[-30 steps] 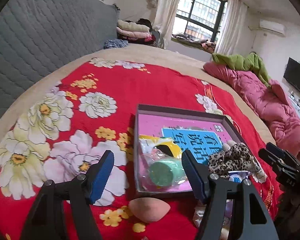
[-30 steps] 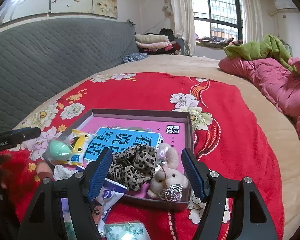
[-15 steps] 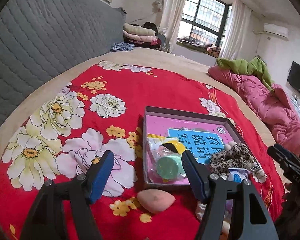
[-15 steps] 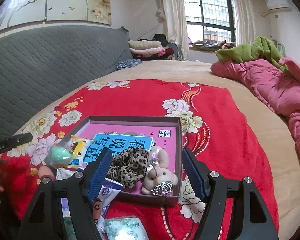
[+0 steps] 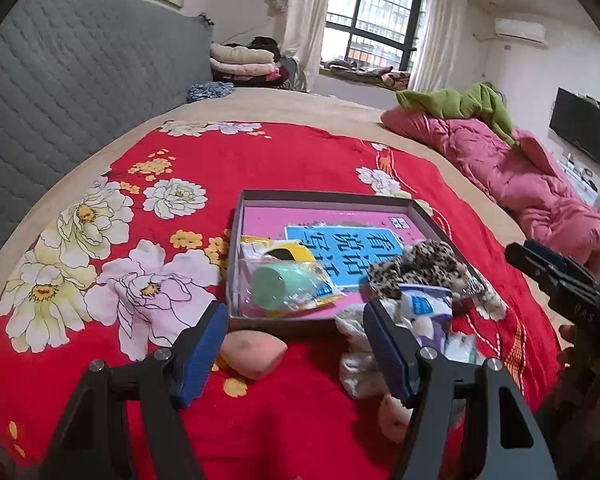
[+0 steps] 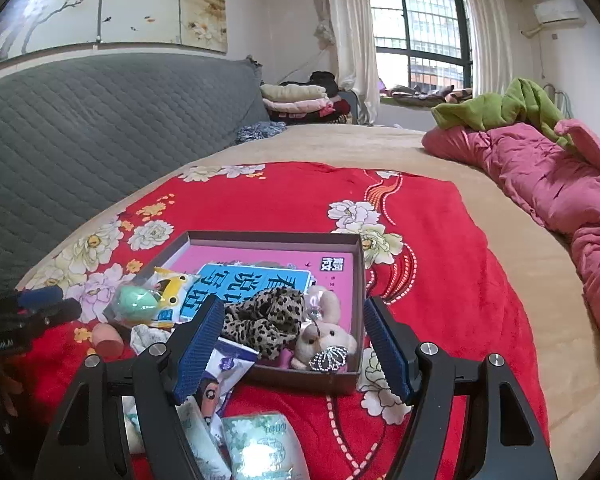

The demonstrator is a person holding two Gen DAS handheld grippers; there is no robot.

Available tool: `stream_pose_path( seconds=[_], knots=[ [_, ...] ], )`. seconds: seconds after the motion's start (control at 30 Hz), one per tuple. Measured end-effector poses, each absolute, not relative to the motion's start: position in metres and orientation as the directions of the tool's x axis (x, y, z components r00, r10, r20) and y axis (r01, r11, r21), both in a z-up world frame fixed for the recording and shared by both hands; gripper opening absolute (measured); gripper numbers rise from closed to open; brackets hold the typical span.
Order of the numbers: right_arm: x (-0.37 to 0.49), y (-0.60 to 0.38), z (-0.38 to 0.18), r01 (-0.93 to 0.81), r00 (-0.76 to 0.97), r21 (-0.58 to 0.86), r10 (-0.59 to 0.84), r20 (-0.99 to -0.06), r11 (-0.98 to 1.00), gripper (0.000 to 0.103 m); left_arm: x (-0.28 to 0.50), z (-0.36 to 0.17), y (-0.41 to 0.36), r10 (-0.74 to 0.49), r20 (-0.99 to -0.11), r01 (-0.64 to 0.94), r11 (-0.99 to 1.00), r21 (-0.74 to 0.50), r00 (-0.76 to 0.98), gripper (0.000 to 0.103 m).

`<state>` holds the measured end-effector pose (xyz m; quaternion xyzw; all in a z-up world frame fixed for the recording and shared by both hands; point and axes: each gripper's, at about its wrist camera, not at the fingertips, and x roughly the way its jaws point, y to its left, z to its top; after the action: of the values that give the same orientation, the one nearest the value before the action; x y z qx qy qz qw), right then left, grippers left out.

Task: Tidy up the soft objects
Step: 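Withdraw both open tools from the box toward the remaining pile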

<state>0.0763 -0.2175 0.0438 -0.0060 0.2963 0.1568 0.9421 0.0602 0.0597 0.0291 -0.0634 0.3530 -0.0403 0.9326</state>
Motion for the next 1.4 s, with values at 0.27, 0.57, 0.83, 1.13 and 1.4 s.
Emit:
stream_pose_path(
  seconds=[0.27,0.57,0.83,1.13,1.4],
  knots=[
    [0.062,-0.22,0.043,-0.294,0.764,0.085,0.288,-0.577,0.952,0.074,0.044,0.035,0.051,-0.118,-0.654,0.034,0.99,-0.14,0.747,0.07],
    [0.051,-0.22,0.04,-0.298,0.744,0.071,0.278,-0.607,0.952,0.074,0.033,0.034,0.044,-0.138,-0.671,0.059,0.988,-0.14,0.729,0.07],
    [0.038,-0.226,0.033,-0.302,0.702,0.116,0.303,-0.644,0.946,0.074,0.025,0.029,0.031,-0.183,-0.692,0.113,0.983,-0.146,0.698,0.07],
    [0.026,-0.227,0.026,-0.313,0.659,0.127,0.312,-0.684,0.941,0.074,0.021,0.021,0.015,-0.233,-0.712,0.181,0.972,-0.15,0.663,0.07],
    [0.024,-0.225,0.014,-0.325,0.613,0.115,0.301,-0.73,0.939,0.074,0.019,0.01,-0.006,-0.265,-0.739,0.248,0.959,-0.136,0.619,0.07]
  ],
)
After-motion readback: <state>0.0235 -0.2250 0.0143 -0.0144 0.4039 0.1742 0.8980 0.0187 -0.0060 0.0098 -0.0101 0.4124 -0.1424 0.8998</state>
